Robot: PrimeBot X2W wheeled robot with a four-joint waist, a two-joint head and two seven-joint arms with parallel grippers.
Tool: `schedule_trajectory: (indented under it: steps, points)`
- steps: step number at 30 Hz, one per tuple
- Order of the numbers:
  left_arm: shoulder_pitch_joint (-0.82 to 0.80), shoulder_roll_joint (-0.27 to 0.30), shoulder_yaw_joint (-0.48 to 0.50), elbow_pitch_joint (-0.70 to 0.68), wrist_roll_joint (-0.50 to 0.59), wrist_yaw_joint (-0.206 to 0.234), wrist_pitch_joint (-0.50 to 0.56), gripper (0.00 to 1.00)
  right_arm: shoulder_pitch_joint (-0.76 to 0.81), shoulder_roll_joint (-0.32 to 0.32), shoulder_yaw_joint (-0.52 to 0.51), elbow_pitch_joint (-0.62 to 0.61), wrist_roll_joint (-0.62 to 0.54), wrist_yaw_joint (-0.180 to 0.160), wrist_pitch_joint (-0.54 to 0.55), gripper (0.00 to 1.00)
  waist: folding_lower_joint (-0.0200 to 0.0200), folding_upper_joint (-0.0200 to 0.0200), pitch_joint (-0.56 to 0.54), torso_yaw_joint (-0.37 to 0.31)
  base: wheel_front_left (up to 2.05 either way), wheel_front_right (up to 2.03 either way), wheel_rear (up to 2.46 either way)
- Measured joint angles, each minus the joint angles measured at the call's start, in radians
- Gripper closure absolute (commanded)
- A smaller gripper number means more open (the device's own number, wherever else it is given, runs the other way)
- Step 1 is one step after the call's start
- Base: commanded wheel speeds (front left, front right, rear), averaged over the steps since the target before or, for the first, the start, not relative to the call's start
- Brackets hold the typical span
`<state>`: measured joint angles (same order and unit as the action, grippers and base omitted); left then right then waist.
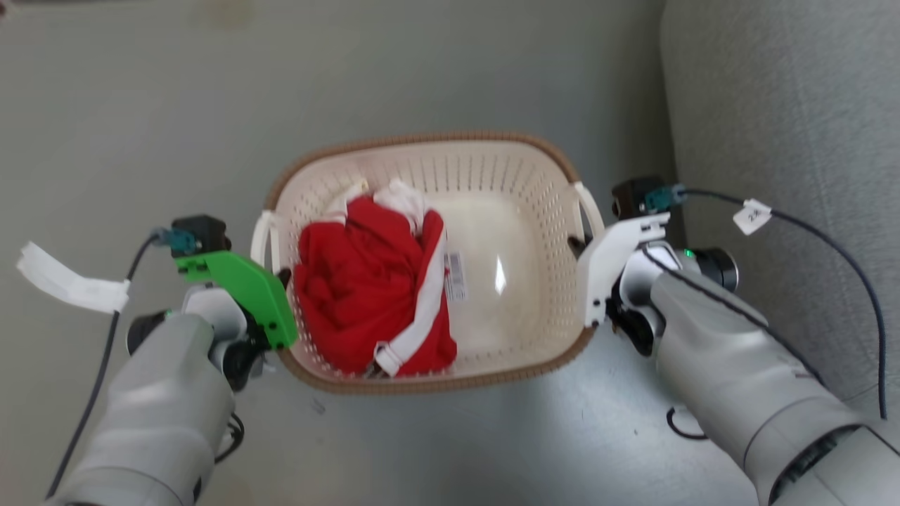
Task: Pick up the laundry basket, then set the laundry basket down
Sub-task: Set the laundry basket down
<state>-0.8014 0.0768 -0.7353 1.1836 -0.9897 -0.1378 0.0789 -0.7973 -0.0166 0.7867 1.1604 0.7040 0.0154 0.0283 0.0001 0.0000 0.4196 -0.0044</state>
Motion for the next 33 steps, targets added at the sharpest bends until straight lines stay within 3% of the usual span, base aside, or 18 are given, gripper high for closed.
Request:
schedule_trajectory:
  steps: [33]
  points:
    - [-0.273,0.061,-0.015,-0.063,0.074,-0.002,-0.156,1.00,-0.289,-0.001,-0.031,-0.011,-0.036,-0.076,-0.159,1.00,0.0002,0.0000,0.462,-0.007,0.00,0.00,0.00]
